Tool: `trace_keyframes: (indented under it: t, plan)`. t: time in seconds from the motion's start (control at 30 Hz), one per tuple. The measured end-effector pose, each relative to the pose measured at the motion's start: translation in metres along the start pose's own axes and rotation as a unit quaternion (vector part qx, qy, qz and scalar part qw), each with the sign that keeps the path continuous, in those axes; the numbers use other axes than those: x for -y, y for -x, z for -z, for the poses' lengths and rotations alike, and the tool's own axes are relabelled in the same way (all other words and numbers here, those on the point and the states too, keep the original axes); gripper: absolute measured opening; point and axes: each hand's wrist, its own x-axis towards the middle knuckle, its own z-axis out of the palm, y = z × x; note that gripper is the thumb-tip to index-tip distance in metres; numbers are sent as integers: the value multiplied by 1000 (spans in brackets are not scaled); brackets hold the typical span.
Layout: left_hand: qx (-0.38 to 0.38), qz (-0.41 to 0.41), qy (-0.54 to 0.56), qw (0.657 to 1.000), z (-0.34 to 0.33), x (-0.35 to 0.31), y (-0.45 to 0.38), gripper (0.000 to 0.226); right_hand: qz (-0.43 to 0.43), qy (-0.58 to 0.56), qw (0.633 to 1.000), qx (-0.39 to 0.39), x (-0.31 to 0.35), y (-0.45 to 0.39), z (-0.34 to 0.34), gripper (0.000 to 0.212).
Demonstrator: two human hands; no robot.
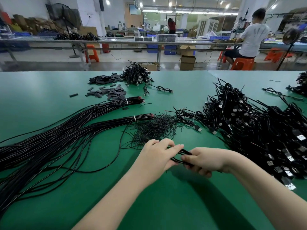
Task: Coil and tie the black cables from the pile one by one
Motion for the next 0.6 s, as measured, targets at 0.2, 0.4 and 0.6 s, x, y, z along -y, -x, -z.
trace_keyframes:
  t: [0.2, 0.4, 0.6]
  plan:
    - [104, 71, 50, 991, 2, -4, -17, 49, -20, 60, 998, 25, 14, -8, 19, 37]
    - [60, 142, 5, 988, -3, 0, -22, 27, -25, 158, 986, 41, 48, -28, 37, 38]
    - [26, 193, 78, 978, -9, 25, -17, 24, 126, 440, 887, -58, 69, -57, 31, 30]
